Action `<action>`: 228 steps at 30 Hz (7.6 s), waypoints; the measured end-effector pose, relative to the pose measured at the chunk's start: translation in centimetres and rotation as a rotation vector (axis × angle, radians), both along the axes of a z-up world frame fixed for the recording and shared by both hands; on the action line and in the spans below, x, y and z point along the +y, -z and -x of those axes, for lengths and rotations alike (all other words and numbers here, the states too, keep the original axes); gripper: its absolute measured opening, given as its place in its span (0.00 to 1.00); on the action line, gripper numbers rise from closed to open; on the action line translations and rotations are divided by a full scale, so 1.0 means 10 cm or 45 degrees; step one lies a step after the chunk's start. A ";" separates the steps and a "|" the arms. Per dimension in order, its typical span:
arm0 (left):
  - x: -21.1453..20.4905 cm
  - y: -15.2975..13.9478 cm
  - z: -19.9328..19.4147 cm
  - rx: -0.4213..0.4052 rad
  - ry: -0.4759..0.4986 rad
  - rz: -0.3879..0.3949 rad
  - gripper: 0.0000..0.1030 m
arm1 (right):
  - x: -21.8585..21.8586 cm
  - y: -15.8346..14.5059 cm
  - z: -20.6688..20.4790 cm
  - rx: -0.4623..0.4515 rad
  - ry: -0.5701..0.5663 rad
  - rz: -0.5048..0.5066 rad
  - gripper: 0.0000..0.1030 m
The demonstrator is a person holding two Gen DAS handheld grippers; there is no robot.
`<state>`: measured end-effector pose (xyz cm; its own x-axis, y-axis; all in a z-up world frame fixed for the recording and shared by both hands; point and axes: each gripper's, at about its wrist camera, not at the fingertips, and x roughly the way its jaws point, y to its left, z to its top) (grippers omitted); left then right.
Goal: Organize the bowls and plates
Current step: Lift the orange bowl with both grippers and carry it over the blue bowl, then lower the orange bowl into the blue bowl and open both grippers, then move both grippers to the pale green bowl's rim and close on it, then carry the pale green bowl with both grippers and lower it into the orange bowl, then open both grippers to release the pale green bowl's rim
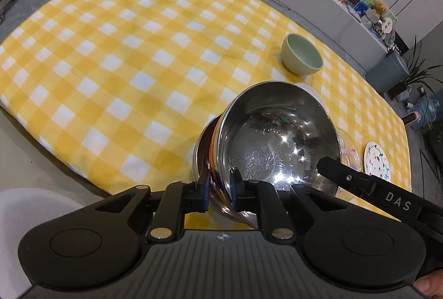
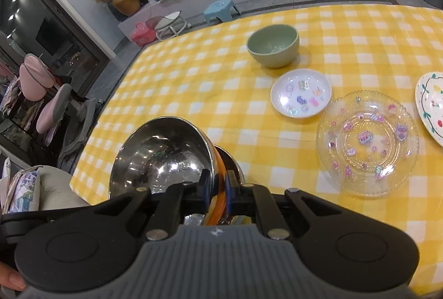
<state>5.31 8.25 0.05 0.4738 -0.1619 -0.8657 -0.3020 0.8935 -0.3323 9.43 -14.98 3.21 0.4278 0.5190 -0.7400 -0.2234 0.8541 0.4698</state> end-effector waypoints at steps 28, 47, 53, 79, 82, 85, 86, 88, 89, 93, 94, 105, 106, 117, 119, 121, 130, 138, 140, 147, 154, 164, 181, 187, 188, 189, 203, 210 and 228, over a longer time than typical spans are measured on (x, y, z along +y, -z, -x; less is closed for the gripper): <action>0.07 0.11 -0.14 0.058 0.085 -0.011 0.18 | 0.11 0.20 -0.06 0.014 -0.008 0.089 0.08; -0.21 -0.31 -0.18 -0.174 0.167 -0.177 0.30 | -0.16 -0.02 -0.06 -0.138 0.072 0.070 0.36; -0.46 -0.38 -0.36 -0.227 0.268 -0.244 0.32 | -0.32 0.01 -0.20 -0.158 0.161 0.086 0.43; -0.63 -0.35 -1.71 -0.277 0.360 -0.145 0.46 | -0.52 0.16 -1.33 -0.322 0.368 0.028 0.55; -0.60 -0.31 -1.84 -0.271 0.347 -0.130 0.46 | -0.53 0.19 -1.48 -0.312 0.393 -0.002 0.55; -0.59 -0.28 -1.97 -0.278 0.358 -0.133 0.46 | -0.51 0.26 -1.60 -0.299 0.390 0.008 0.55; -0.60 -0.27 -2.01 -0.282 0.362 -0.137 0.46 | -0.49 0.28 -1.64 -0.295 0.390 0.018 0.55; -0.60 -0.24 -2.11 -0.286 0.361 -0.143 0.48 | -0.48 0.33 -1.69 -0.282 0.391 0.027 0.55; -0.60 -0.22 -2.15 -0.287 0.358 -0.139 0.48 | -0.48 0.36 -1.73 -0.273 0.392 0.026 0.55; -0.60 -0.13 -2.33 -0.291 0.368 -0.107 0.49 | -0.51 0.46 -1.86 -0.242 0.412 0.021 0.54; -0.60 -0.11 -2.37 -0.294 0.373 -0.109 0.49 | -0.52 0.48 -1.89 -0.236 0.419 0.021 0.54; -0.63 0.23 -2.75 -0.210 0.376 -0.177 0.49 | -0.49 0.71 -2.13 -0.132 0.446 -0.066 0.45; -0.64 0.27 -2.79 -0.191 0.381 -0.186 0.49 | -0.47 0.73 -2.14 -0.123 0.439 -0.066 0.45; -0.86 0.55 -2.85 -0.098 0.458 -0.267 0.39 | -0.33 0.90 -2.18 -0.086 0.385 -0.039 0.33; -0.92 0.58 -2.86 -0.089 0.476 -0.285 0.36 | -0.32 0.92 -2.19 -0.077 0.384 -0.043 0.31; -0.99 0.59 -2.86 -0.080 0.495 -0.311 0.30 | -0.33 0.95 -2.21 -0.063 0.385 -0.044 0.27; -1.17 0.52 -2.81 -0.117 0.549 -0.392 0.11 | -0.38 1.10 -2.25 0.023 0.406 -0.098 0.09; -1.16 0.43 -2.73 -0.127 0.543 -0.405 0.11 | -0.39 1.03 -2.20 0.052 0.425 -0.127 0.07; -1.14 0.37 -2.70 -0.139 0.530 -0.406 0.11 | -0.38 0.98 -2.18 0.051 0.418 -0.137 0.07; -1.09 0.05 -2.46 -0.179 0.478 -0.417 0.11 | -0.35 0.66 -2.01 0.018 0.374 -0.168 0.07; -1.02 -0.24 -2.14 -0.215 0.417 -0.412 0.10 | -0.32 0.29 -1.68 -0.009 0.299 -0.176 0.07; -0.82 -0.66 -1.52 -0.237 0.296 -0.379 0.10 | -0.22 -0.26 -1.00 -0.098 0.174 -0.146 0.07; -0.50 -0.54 -0.60 -0.095 0.222 -0.216 0.11 | -0.21 -0.32 0.02 -0.017 0.090 -0.138 0.07; -0.33 -0.38 -0.42 -0.031 0.176 -0.132 0.11 | -0.07 -0.27 0.12 0.001 0.064 -0.089 0.07; -0.30 -0.35 -0.41 -0.019 0.169 -0.119 0.11 | -0.05 -0.25 0.12 0.008 0.061 -0.084 0.07; -0.28 -0.32 -0.39 -0.011 0.165 -0.108 0.11 | -0.03 -0.23 0.12 0.017 0.057 -0.076 0.07; -0.19 0.02 -0.40 0.152 0.217 -0.056 0.12 | 0.13 0.04 0.10 0.046 0.010 0.024 0.05; -0.23 0.06 -0.49 0.209 0.256 -0.112 0.12 | 0.23 0.09 0.10 0.019 -0.012 0.097 0.04; -0.16 -0.11 -0.50 0.131 0.284 -0.127 0.24 | 0.33 0.05 0.10 -0.094 -0.031 0.229 0.07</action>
